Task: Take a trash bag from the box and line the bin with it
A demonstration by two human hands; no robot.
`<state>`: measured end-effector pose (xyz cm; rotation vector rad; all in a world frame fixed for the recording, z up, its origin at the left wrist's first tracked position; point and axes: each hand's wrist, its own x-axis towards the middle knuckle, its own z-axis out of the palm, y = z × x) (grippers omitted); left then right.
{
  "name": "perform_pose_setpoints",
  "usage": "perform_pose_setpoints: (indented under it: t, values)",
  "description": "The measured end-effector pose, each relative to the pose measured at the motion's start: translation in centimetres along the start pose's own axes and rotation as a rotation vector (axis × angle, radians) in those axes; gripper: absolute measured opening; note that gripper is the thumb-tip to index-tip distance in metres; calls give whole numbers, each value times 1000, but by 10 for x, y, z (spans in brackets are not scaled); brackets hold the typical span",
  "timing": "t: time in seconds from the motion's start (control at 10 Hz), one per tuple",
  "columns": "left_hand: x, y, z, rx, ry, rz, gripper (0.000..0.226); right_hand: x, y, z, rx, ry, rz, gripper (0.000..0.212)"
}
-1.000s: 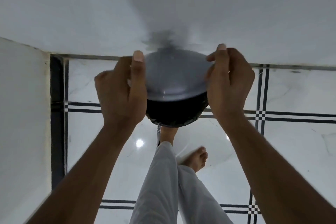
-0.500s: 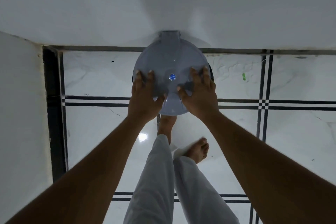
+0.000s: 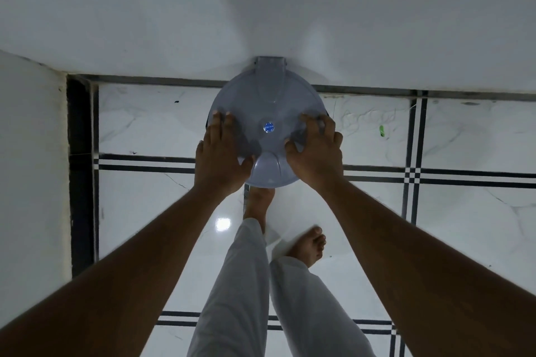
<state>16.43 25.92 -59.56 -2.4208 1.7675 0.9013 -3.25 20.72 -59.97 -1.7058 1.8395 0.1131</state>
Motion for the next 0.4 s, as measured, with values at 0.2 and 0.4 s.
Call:
perform_pose_setpoints:
  t: [0.2,0.4]
  values:
    - [-7,24,-7,-345,-2,-24,107,-11,3,-36,401,-65,86,52]
    - [-27,75,-70,-493,56,126,79,-56,-8,-122,543,-83,145,50]
